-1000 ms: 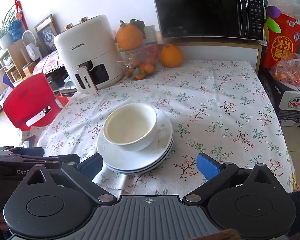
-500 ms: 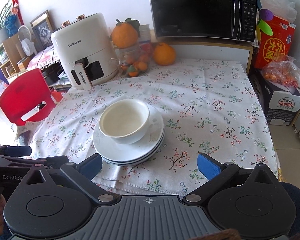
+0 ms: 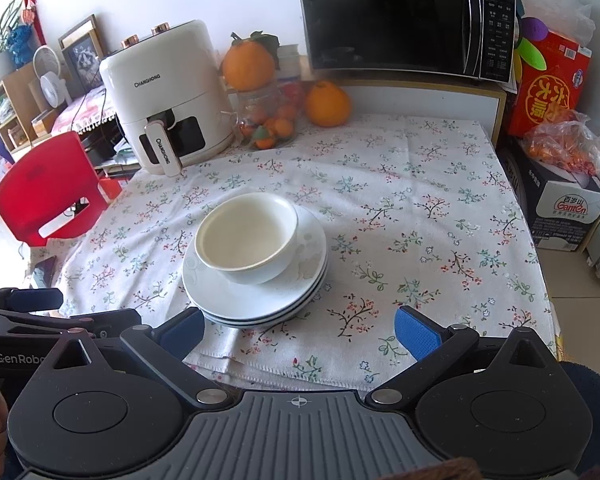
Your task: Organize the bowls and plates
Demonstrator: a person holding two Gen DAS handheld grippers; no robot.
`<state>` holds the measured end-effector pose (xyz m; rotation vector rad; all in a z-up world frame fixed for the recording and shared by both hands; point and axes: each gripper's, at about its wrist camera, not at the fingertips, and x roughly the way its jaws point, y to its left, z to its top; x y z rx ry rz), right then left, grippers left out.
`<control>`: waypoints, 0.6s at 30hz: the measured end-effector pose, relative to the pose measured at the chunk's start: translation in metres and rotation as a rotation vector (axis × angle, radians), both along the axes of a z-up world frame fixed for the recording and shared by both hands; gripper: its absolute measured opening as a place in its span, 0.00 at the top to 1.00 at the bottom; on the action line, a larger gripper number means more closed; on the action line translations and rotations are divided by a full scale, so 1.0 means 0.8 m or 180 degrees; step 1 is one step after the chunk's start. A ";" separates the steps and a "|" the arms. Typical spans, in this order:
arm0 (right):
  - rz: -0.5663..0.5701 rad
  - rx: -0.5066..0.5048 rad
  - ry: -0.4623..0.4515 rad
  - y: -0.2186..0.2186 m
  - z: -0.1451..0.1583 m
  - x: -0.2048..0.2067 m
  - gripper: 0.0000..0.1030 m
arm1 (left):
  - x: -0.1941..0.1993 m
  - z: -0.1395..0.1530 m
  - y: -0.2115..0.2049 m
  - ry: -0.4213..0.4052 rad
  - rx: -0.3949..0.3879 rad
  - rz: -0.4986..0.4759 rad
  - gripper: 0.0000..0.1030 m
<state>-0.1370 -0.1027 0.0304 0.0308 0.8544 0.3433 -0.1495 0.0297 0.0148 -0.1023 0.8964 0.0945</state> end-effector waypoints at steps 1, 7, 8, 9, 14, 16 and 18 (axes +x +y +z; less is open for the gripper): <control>-0.0002 0.0000 0.0007 0.000 -0.001 0.001 0.01 | 0.001 -0.001 0.000 0.0006 0.0003 -0.0001 0.00; 0.0003 0.0008 0.0057 0.003 -0.005 0.002 0.01 | 0.003 -0.004 0.002 0.0038 -0.0009 0.0004 0.00; 0.0009 0.0003 0.0057 0.004 -0.005 0.002 0.01 | 0.002 -0.004 0.002 0.0039 -0.0008 0.0002 0.00; 0.0014 0.0001 0.0055 0.005 -0.005 0.002 0.01 | 0.002 -0.005 0.002 0.0045 -0.0008 0.0001 0.00; 0.0036 0.0026 0.0071 0.007 -0.005 0.002 0.01 | 0.003 -0.005 0.004 0.0052 -0.0014 0.0003 0.00; 0.0037 0.0030 0.0081 0.007 -0.005 0.002 0.01 | 0.003 -0.005 0.004 0.0054 -0.0013 0.0004 0.00; 0.0039 0.0034 0.0084 0.008 -0.005 0.002 0.01 | 0.002 -0.006 0.005 0.0057 -0.0016 0.0009 0.00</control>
